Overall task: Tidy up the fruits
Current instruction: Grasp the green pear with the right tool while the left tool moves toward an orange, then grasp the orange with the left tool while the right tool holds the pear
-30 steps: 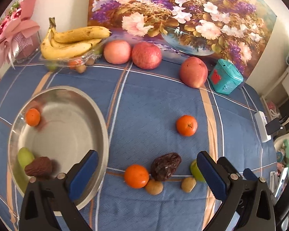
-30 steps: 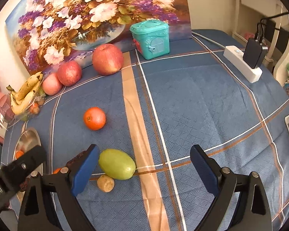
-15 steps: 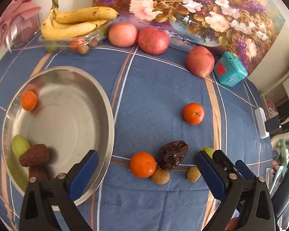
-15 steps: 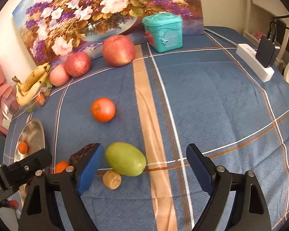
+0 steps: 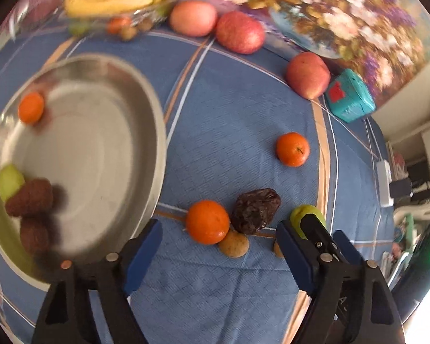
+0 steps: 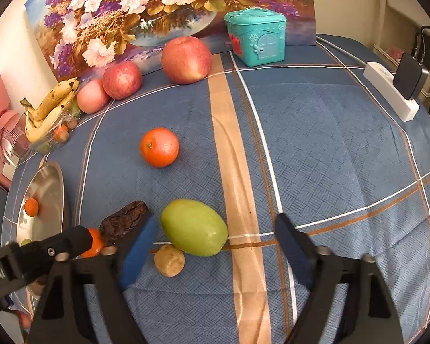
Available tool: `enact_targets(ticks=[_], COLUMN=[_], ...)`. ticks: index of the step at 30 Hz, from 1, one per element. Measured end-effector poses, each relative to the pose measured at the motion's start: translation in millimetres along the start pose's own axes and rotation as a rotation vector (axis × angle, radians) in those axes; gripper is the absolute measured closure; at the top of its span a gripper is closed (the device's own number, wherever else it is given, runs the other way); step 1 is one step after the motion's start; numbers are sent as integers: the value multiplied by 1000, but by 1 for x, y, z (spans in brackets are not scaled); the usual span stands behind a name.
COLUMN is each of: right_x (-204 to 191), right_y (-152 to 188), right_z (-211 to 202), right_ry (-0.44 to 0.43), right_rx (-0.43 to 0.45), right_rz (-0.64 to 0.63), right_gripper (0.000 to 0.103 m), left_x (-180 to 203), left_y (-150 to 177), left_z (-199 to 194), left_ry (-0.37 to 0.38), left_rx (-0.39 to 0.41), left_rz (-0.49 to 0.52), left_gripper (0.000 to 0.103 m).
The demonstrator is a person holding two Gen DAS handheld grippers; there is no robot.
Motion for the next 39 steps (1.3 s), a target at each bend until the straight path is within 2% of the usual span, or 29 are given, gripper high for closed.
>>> enact_targets(ticks=[4,9,14,16,20,24,27,34,37,39], right_x=[-4,-9,-12,-13,-13,-13,-11,-5,-5,-6], right_y=[0,2,4,5,6,7,8,8,8,8], right_z=[1,7,11,10,9,6,3,3,4,5], right_ry=[-6,-12,-15,-23,-17,2,11,-5,-3,-1], right_rx=[8,-8,-12,-10,-17,-33,-41,-51,-51,-50], right_rz=[-23,-55,-77,-81,-100,-110,-103,-57,-58,-60], right_gripper=[29,31,49,52,53,53,53,53,53,53], left_x=[-8,-17,-25,-25,-30,-37,-44,-41,-38,-34], left_y=[2,4,6,7,11,15,16,14,12,10], left_z=[1,0,-3,-3,-5,4,6,9,10,12], left_ry=[14,17,25,14,-9,-28,5,7,15,42], left_rx=[-4,6,29,36,46,22,20,36,42,37], left_rz=[-63,-123,-181,-191,-220,-259,-307,-296,-286,-274], left_gripper=[23,30,35,37,41,42,42,43,49,59])
Point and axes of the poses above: each gripper's, at about its wrist camera, not at the fingertips, and z roughly the way its jaws point, x to its right, y to its underside, the point moved 1 cm from there along z, roughly the way its jaws point, and after that the axes turned 4 degrees about x, right-handed, at the moved point
